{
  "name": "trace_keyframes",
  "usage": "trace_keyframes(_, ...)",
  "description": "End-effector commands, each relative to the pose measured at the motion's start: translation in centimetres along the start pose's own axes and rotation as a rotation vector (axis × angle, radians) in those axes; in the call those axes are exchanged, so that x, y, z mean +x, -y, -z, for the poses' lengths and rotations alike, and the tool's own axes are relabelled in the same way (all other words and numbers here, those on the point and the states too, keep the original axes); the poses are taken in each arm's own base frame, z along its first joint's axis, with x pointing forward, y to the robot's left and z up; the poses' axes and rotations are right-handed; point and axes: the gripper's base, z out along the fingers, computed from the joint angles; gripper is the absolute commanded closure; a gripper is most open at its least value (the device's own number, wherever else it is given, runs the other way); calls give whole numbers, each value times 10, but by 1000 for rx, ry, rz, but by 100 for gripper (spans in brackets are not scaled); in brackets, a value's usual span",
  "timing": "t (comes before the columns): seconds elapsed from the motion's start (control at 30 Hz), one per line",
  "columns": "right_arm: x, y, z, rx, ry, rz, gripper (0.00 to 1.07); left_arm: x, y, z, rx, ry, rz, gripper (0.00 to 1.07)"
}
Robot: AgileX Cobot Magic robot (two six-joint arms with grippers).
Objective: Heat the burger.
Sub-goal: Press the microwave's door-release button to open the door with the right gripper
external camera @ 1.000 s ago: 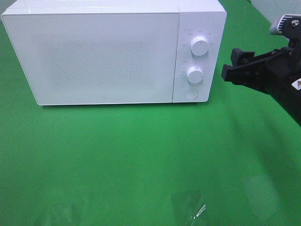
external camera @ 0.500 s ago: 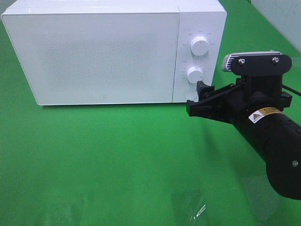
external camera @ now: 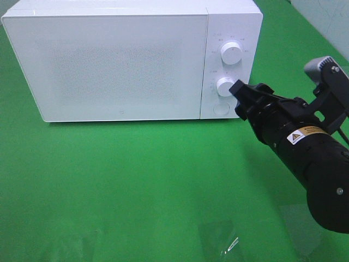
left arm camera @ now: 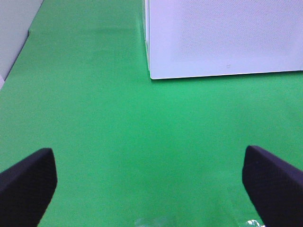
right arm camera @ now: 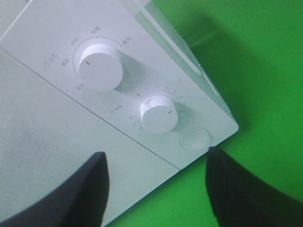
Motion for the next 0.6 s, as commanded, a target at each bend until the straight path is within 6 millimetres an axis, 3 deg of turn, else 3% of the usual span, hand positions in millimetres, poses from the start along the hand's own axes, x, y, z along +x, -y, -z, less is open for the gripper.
trace_keyframes(0.03,3,-3,0,-20,-33,-327,65,2,0,2,-2,24,3,7)
trace_keyframes(0.07,3,-3,0,-20,-33,-327,65,2,0,2,-2,24,3,7)
trace_keyframes(0.13,4,-5,0,-38,-57,-473,84,2,0,2,-2,24,3,7)
trace_keyframes(0.17,4,-5,0,-38,-57,-473,84,2,0,2,-2,24,3,7)
trace_keyframes(0.2,5,-6,0,-43,-69,-537,93,2,0,2,-2,24,3,7)
trace_keyframes(0.23,5,-6,0,-43,-69,-537,93,2,0,2,-2,24,3,7)
trace_keyframes(0.33,10,-3,0,8,-115,-614,107,2,0,2,-2,24,3,7)
trace_keyframes(0.6,17,1,2,81,-175,-637,107,2,0,2,-2,24,3,7)
